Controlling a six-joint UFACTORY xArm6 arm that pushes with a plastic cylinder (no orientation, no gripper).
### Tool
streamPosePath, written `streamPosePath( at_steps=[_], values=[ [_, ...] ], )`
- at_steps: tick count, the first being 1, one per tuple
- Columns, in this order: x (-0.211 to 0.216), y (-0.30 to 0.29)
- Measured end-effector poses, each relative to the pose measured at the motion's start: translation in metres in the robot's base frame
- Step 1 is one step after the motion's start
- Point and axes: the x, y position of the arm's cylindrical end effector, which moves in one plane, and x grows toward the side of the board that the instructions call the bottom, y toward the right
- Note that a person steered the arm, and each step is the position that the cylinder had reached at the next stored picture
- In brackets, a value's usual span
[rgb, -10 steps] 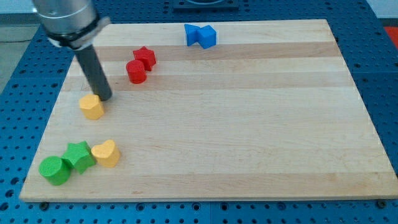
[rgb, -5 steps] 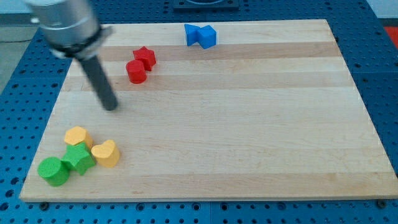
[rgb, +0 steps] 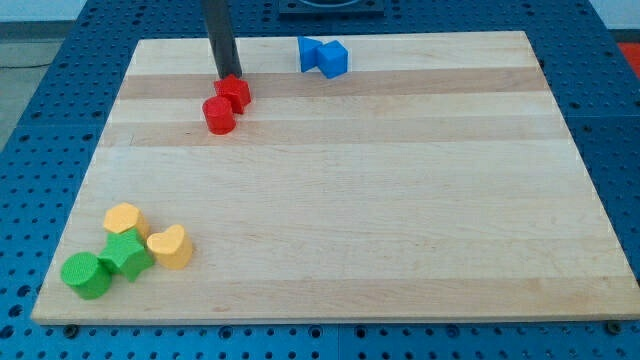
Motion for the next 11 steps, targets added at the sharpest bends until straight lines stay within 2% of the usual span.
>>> streamPosePath(
  at_steps=[3, 4, 5, 6, 7, 8, 9, 11],
  values=[
    [0.067, 0.008],
    [0.071, 0.013],
    [0.027, 0.015],
    [0.015, 0.067],
    [0.032, 0.083],
    [0.065, 0.071],
    [0.079, 0.067],
    [0.072, 0.033]
  ],
)
